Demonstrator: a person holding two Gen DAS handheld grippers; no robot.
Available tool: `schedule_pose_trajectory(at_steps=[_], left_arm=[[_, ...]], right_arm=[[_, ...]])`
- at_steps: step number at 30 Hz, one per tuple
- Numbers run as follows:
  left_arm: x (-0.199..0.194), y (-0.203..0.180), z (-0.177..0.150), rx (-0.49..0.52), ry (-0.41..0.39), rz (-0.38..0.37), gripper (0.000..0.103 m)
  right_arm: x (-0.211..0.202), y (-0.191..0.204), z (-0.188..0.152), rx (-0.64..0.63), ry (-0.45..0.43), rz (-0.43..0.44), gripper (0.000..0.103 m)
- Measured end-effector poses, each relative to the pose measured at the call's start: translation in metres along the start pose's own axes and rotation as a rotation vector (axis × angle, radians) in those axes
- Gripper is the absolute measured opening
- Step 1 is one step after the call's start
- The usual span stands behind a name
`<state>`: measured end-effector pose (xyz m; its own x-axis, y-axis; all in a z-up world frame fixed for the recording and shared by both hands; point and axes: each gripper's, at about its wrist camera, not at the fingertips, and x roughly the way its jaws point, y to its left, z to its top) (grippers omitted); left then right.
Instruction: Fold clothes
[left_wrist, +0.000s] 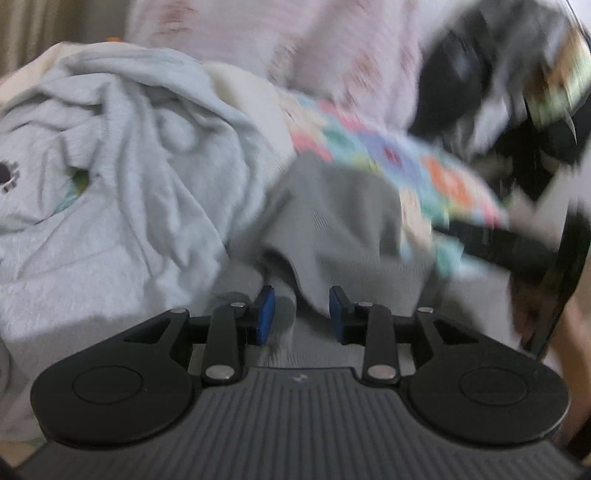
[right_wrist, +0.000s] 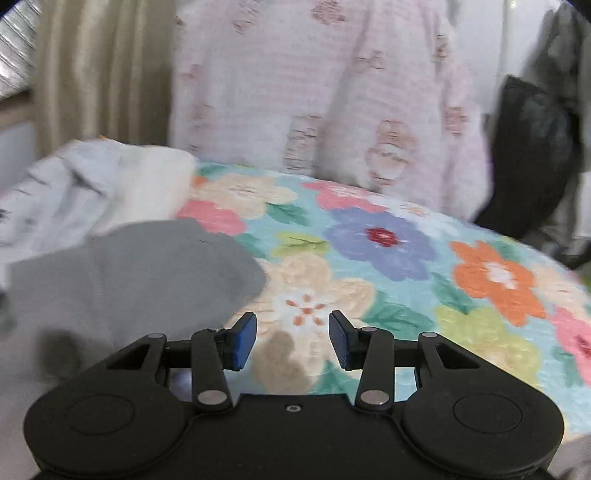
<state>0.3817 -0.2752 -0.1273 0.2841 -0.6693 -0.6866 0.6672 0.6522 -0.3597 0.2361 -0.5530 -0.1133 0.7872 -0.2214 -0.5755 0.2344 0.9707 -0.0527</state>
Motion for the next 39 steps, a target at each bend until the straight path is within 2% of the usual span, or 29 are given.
schedule_pose_trajectory(at_steps=[3, 4, 6, 8, 11, 13, 18, 20, 25, 28, 30, 31, 32, 33, 34, 35, 37, 39], left_arm=[[0.006, -0.013, -0.003, 0.069, 0.033, 0.015, 0.04], [0.008, -0.017, -0.004, 0.089, 0.042, 0.02, 0.044], [0.008, -0.021, -0.006, 0.111, 0.043, 0.039, 0.046], [0.008, -0.024, -0.009, 0.14, 0.042, 0.072, 0.046], [0.008, -0.028, -0.015, 0.191, 0.036, 0.134, 0.046], [0.008, -0.029, -0.017, 0.201, 0.021, 0.147, 0.052], [0.011, -0.023, -0.017, 0.157, 0.015, 0.155, 0.051], [0.013, -0.024, -0.017, 0.172, 0.012, 0.166, 0.051], [0.009, -0.021, -0.018, 0.177, -0.021, 0.136, 0.051], [0.017, -0.017, -0.015, 0.142, -0.03, 0.116, 0.051], [0.023, -0.016, -0.012, 0.118, -0.03, 0.112, 0.049], [0.024, -0.017, -0.012, 0.11, -0.029, 0.122, 0.043], [0.026, -0.017, -0.011, 0.102, -0.029, 0.133, 0.016], [0.027, -0.018, -0.011, 0.095, -0.028, 0.143, 0.003], [0.028, -0.018, -0.011, 0.087, -0.027, 0.154, 0.001], [0.029, -0.019, -0.01, 0.078, -0.031, 0.163, 0.001], [0.015, -0.024, -0.008, 0.063, -0.096, 0.187, 0.001], [-0.005, -0.032, -0.004, 0.081, -0.193, 0.217, 0.001]], right_arm=[[-0.023, 0.008, 0.0, -0.117, -0.005, 0.245, 0.05], [-0.031, 0.017, -0.003, -0.181, -0.007, 0.3, 0.051], [-0.046, 0.035, -0.01, -0.317, -0.004, 0.392, 0.054], [-0.046, 0.062, -0.022, -0.49, 0.031, 0.394, 0.057], [-0.031, 0.107, -0.043, -0.752, 0.052, 0.271, 0.057], [-0.017, 0.125, -0.049, -0.826, 0.003, 0.189, 0.059], [0.015, 0.134, -0.026, -0.763, -0.171, -0.043, 0.059], [0.022, 0.121, -0.011, -0.665, -0.202, -0.073, 0.057], [0.031, 0.075, 0.006, -0.35, -0.158, 0.03, 0.046], [0.038, 0.052, 0.011, -0.196, -0.109, 0.12, 0.046], [0.046, 0.045, 0.01, -0.136, -0.038, 0.2, 0.049], [0.048, 0.043, 0.007, -0.107, -0.008, 0.224, 0.054], [0.048, 0.042, 0.003, -0.081, 0.012, 0.227, 0.054], [0.048, 0.041, 0.0, -0.054, 0.026, 0.231, 0.054], [0.049, 0.038, -0.002, -0.027, 0.034, 0.247, 0.04], [0.05, 0.036, -0.003, -0.008, 0.033, 0.271, 0.005], [0.041, 0.035, -0.003, 0.007, -0.019, 0.293, 0.004], [0.028, 0.031, 0.003, 0.027, -0.111, 0.306, 0.004]])
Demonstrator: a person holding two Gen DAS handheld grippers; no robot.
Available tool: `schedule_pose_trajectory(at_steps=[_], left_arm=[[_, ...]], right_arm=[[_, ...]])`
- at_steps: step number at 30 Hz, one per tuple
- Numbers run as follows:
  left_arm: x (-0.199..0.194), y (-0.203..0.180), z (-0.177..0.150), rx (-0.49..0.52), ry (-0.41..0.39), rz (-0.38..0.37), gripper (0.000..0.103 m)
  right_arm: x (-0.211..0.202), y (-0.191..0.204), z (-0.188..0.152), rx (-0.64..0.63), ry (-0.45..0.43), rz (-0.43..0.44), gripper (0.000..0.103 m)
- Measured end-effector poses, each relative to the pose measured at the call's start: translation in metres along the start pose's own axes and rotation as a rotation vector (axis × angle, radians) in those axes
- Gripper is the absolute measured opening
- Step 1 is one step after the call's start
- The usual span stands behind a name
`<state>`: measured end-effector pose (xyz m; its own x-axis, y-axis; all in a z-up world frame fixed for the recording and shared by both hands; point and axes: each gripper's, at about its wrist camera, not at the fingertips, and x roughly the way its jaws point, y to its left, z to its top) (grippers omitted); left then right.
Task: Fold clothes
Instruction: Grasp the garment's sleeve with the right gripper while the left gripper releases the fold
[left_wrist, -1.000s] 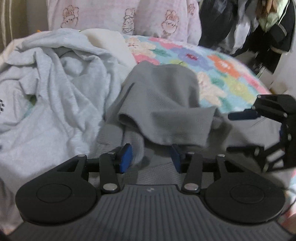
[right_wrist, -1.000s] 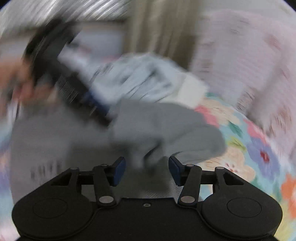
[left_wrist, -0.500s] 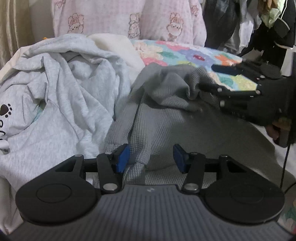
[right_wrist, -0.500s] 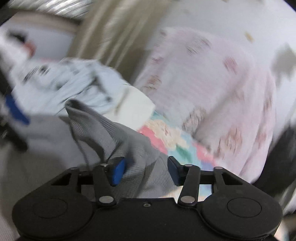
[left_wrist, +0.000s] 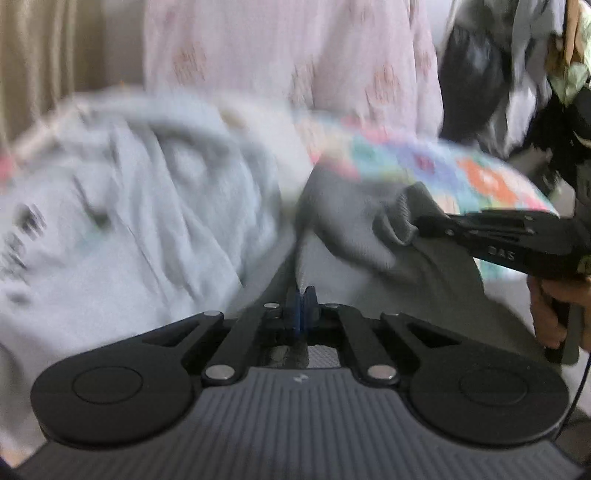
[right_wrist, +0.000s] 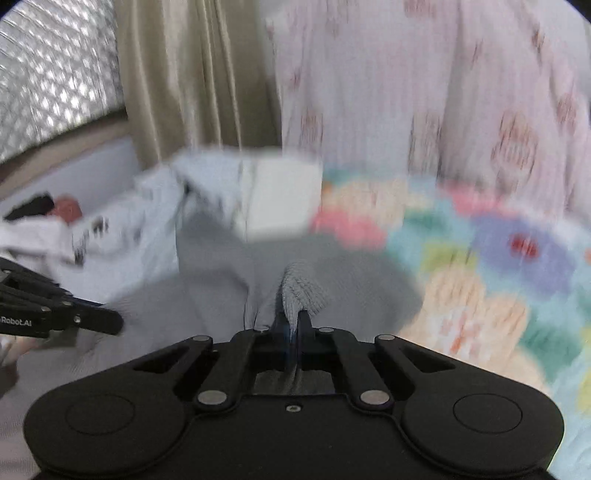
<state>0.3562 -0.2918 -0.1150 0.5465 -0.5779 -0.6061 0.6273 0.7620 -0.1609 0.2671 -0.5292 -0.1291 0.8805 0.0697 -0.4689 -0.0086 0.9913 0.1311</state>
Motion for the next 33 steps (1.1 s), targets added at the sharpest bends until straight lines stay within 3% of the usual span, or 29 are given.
schedule_pose_trajectory(at_steps=[3, 4, 6, 7, 10, 12, 13, 14, 16, 22, 26, 30, 33], left_arm=[[-0.019, -0.002, 0.016, -0.001, -0.121, 0.021, 0.001], [-0.015, -0.001, 0.02, 0.001, -0.125, 0.034, 0.001], [0.012, 0.003, 0.027, -0.012, -0.059, 0.116, 0.003], [0.026, 0.008, 0.028, -0.02, -0.007, 0.16, 0.004], [0.048, 0.021, 0.02, -0.083, 0.115, 0.294, 0.004], [0.025, 0.028, 0.009, -0.167, 0.096, 0.257, 0.008], [0.011, 0.03, 0.004, -0.206, 0.08, 0.232, 0.013], [-0.006, 0.03, -0.004, -0.238, 0.064, 0.229, 0.022], [-0.038, 0.029, -0.02, -0.298, 0.034, 0.225, 0.033], [-0.113, 0.022, -0.073, -0.351, 0.067, 0.247, 0.033], [-0.162, 0.031, -0.108, -0.461, 0.069, 0.27, 0.045], [-0.185, 0.041, -0.14, -0.557, 0.097, 0.198, 0.046], [-0.18, 0.045, -0.165, -0.662, 0.081, 0.115, 0.051]], right_arm=[[-0.015, -0.007, 0.013, 0.039, -0.139, 0.009, 0.004], [-0.011, -0.011, 0.015, 0.055, -0.147, -0.023, 0.005], [0.006, -0.029, 0.015, 0.13, -0.085, -0.116, 0.013], [0.017, -0.039, 0.013, 0.176, -0.034, -0.159, 0.025], [0.021, -0.061, 0.007, 0.306, 0.123, -0.261, 0.026], [-0.009, -0.062, 0.0, 0.326, 0.106, -0.271, 0.034], [-0.025, -0.06, -0.003, 0.325, 0.093, -0.273, 0.048], [-0.042, -0.059, -0.007, 0.324, 0.09, -0.284, 0.054], [-0.071, -0.055, -0.013, 0.326, 0.121, -0.313, 0.054], [-0.16, -0.048, -0.06, 0.523, 0.183, -0.294, 0.054], [-0.22, -0.03, -0.1, 0.63, 0.192, -0.255, 0.054], [-0.274, -0.017, -0.127, 0.606, 0.205, -0.246, 0.057], [-0.308, -0.022, -0.145, 0.591, 0.205, -0.34, 0.065]])
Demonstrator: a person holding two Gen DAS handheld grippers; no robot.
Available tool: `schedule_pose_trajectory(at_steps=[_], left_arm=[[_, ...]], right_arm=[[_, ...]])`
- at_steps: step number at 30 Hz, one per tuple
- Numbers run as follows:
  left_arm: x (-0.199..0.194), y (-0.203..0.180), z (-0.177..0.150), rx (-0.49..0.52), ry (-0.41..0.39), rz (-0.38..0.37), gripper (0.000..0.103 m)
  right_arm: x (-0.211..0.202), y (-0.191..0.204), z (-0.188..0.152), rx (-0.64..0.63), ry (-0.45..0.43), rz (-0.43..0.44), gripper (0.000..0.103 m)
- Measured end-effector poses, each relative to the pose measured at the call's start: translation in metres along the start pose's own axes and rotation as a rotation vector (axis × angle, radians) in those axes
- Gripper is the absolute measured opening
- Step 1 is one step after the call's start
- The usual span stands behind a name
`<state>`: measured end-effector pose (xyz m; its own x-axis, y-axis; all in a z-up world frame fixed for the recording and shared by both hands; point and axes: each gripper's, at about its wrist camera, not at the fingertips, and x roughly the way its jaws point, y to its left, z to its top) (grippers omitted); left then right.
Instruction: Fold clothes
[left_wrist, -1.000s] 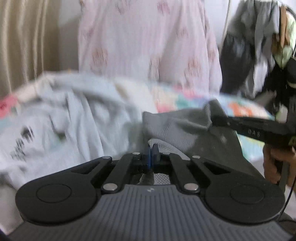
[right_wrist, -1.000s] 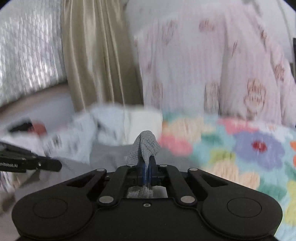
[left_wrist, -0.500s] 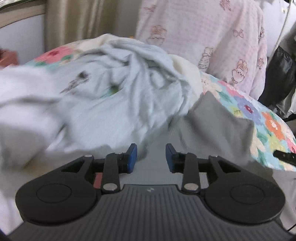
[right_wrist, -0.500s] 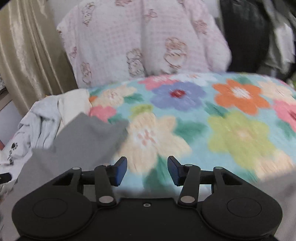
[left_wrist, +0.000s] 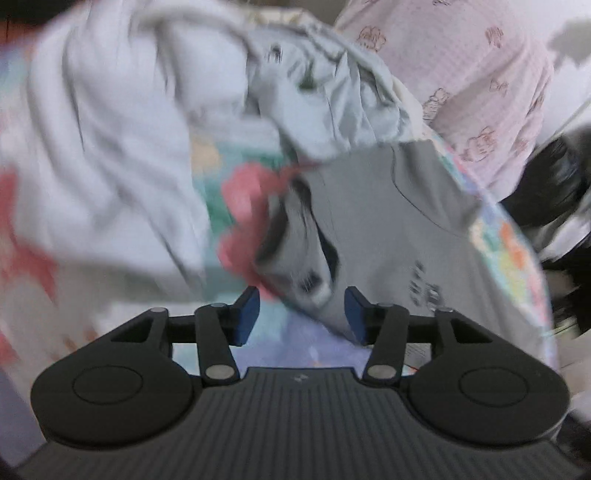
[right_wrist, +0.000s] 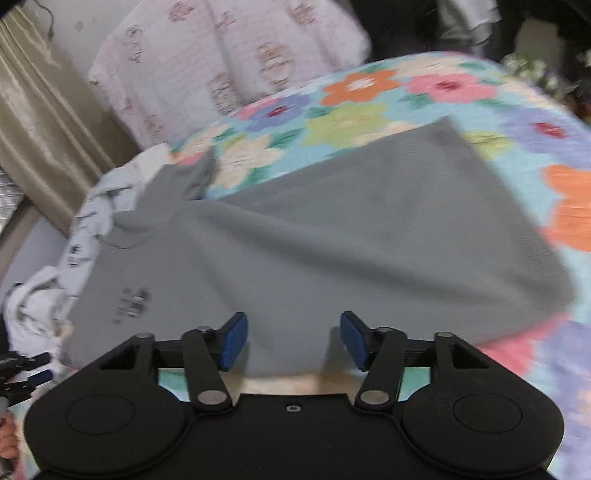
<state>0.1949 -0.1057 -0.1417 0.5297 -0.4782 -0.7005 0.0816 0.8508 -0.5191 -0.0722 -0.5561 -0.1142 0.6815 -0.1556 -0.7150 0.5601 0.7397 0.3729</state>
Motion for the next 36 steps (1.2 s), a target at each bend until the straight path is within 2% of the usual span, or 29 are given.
schedule_pose_trajectory(at_steps=[2, 4, 9, 12, 13, 15, 16, 20, 22, 23, 25, 28, 29, 31, 33, 36], left_arm=[[0.01, 0.009, -0.01, -0.07, -0.027, -0.042, 0.051], [0.019, 0.017, -0.019, -0.136, -0.053, -0.082, 0.051], [0.035, 0.01, -0.022, -0.128, -0.074, -0.121, 0.054], [0.051, 0.001, -0.017, -0.092, -0.079, -0.102, 0.057], [0.057, -0.001, -0.015, -0.089, -0.083, -0.104, 0.052], [0.064, -0.007, -0.011, -0.055, -0.086, -0.09, 0.013], [0.065, -0.012, -0.009, -0.025, -0.09, -0.075, 0.007], [0.027, -0.042, -0.011, 0.133, -0.227, 0.0, 0.006], [0.007, -0.055, -0.013, 0.218, -0.266, 0.039, 0.006], [0.005, -0.058, -0.014, 0.249, -0.254, 0.068, 0.006], [0.017, -0.051, -0.017, 0.249, -0.174, 0.12, 0.007], [0.045, -0.024, -0.022, 0.128, -0.06, 0.143, 0.01], [0.043, -0.023, -0.022, 0.118, -0.069, 0.137, 0.012], [0.034, -0.034, -0.019, 0.173, -0.072, 0.164, 0.017], [0.021, -0.051, -0.016, 0.254, -0.088, 0.199, 0.019], [-0.008, -0.071, -0.014, 0.336, -0.16, 0.183, 0.026]], right_arm=[[-0.008, -0.023, -0.008, 0.046, -0.011, -0.087, 0.066], [-0.012, -0.044, -0.014, 0.088, -0.014, -0.135, 0.066], [-0.013, -0.086, -0.024, 0.241, -0.039, -0.003, 0.066], [-0.006, -0.094, -0.026, 0.264, -0.063, 0.009, 0.066], [-0.002, -0.096, -0.026, 0.275, -0.067, 0.013, 0.067], [0.007, -0.101, -0.025, 0.308, -0.072, 0.021, 0.07], [0.011, -0.103, -0.024, 0.323, -0.075, 0.025, 0.07], [0.018, -0.108, -0.018, 0.34, -0.109, 0.029, 0.07], [0.016, -0.109, -0.018, 0.324, -0.124, 0.022, 0.07], [0.017, -0.11, -0.018, 0.316, -0.13, 0.016, 0.07], [0.018, -0.114, -0.021, 0.306, -0.153, 0.01, 0.07], [0.019, -0.117, -0.025, 0.287, -0.161, 0.012, 0.07], [0.017, -0.114, -0.023, 0.265, -0.15, 0.001, 0.07], [0.008, -0.106, -0.017, 0.189, -0.121, -0.047, 0.07], [-0.008, -0.094, -0.009, 0.072, -0.139, -0.084, 0.07], [-0.027, -0.08, 0.013, -0.087, -0.206, -0.084, 0.07]])
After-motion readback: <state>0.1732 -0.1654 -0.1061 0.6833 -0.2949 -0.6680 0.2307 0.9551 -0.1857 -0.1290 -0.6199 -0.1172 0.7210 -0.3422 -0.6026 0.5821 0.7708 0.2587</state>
